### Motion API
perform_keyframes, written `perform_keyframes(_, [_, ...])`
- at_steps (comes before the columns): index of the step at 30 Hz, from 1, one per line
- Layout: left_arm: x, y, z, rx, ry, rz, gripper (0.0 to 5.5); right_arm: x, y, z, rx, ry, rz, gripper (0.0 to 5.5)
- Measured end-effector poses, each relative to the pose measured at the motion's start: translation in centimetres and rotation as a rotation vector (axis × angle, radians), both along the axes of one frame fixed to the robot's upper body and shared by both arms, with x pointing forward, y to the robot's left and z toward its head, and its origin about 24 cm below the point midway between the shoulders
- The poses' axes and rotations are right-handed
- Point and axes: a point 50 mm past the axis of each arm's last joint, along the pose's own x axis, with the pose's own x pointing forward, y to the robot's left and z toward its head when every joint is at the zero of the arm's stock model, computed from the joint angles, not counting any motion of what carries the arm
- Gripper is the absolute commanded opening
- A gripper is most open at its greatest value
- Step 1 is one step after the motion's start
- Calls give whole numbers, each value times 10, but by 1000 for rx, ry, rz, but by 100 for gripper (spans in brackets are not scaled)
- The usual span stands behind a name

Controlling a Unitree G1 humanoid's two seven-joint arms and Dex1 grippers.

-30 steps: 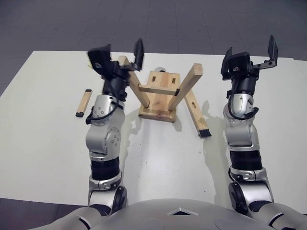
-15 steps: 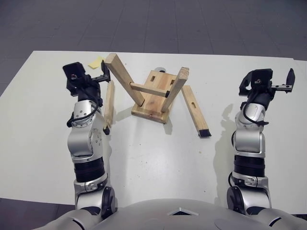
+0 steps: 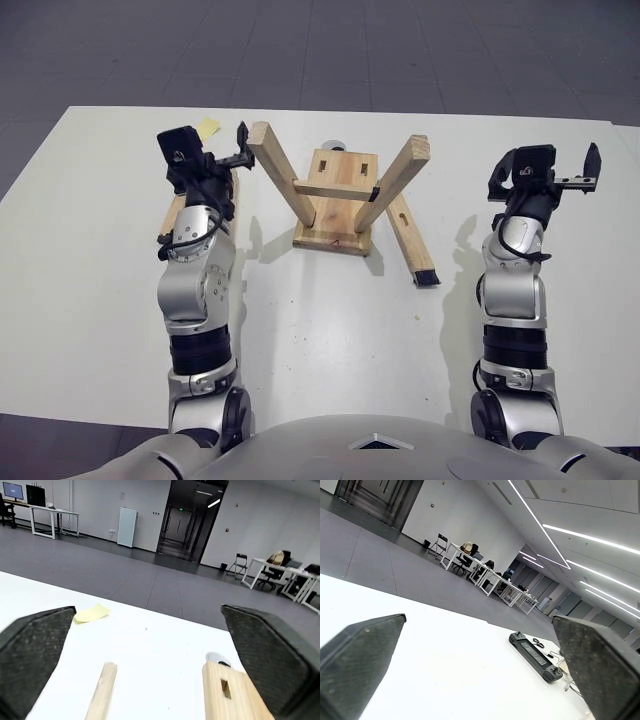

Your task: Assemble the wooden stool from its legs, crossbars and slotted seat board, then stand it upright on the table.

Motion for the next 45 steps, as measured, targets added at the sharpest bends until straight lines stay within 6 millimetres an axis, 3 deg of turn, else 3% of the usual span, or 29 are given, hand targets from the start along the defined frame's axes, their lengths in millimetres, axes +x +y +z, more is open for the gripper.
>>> perform_keyframes(4, [10,21,78,-164,-332,5,540,1,0,-1,0,3,6,538])
perform_keyframes(7, [3,20,110,-143,-458,-44,540,1,-1,-1,-4,4,5,538])
perform_keyframes(9, [9,1,100,-65,-378,-136,540,1,0,-1,-3,4,10,538])
perform_keyframes(11, [17,-20,62,8,-191,-214,540,1,0,-2,-2,7,10,538])
perform_keyframes(13, [17,-33,10,50,-7,-248,540,1,-1,-2,-3,9,10,538])
perform_keyframes(14, [17,-37,7,98,-7,-248,540,1,-1,-2,-2,13,12,538])
perform_keyframes(18, [20,-42,4,99,-52,-241,540,2,1,-3,4,19,25,538])
perform_keyframes(26, [27,-41,10,-74,-131,-205,540,4,4,-8,10,43,46,538])
perform_keyframes(28, [28,-36,23,-122,-189,-192,540,4,3,-8,11,45,46,538])
perform_keyframes(32, [25,-40,77,-179,-396,-219,540,8,4,-6,10,35,53,538])
perform_keyframes(36, [18,-42,95,-210,-469,-244,540,9,4,-5,6,29,54,538])
perform_keyframes(38, [18,-52,90,-190,-434,-281,540,9,4,-5,6,28,53,538])
perform_keyframes(41, [19,-70,48,-109,-275,-321,540,9,3,-5,6,27,49,538])
perform_keyframes(45, [20,-71,42,-49,-279,-317,540,9,4,-5,6,26,50,538])
